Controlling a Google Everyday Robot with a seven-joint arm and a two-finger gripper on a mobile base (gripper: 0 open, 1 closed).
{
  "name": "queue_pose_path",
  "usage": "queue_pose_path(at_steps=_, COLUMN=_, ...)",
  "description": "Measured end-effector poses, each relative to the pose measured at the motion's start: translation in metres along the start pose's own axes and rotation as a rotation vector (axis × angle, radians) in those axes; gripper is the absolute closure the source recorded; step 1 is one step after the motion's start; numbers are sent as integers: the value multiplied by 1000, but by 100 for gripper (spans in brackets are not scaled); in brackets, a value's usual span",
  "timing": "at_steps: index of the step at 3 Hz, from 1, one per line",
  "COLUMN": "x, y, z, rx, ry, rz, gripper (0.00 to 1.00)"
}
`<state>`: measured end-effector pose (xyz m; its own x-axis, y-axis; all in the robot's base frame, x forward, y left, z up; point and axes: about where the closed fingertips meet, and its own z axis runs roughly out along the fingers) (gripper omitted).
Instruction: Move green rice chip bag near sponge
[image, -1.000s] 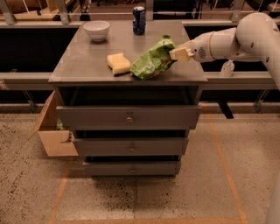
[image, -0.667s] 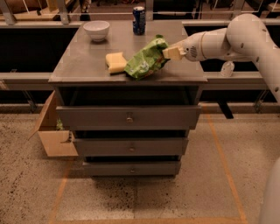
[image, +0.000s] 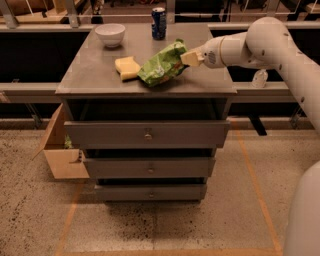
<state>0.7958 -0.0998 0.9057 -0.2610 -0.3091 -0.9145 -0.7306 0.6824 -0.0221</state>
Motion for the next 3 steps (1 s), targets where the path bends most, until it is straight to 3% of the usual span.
queue_pose_path(at_steps=2, x=-2, y=-9, z=7, rx=33, ry=-14, rz=37, gripper=5)
queue_pose_path(at_steps=3, x=-2, y=-19, z=3, rx=71, ry=-24, rz=57, gripper=0)
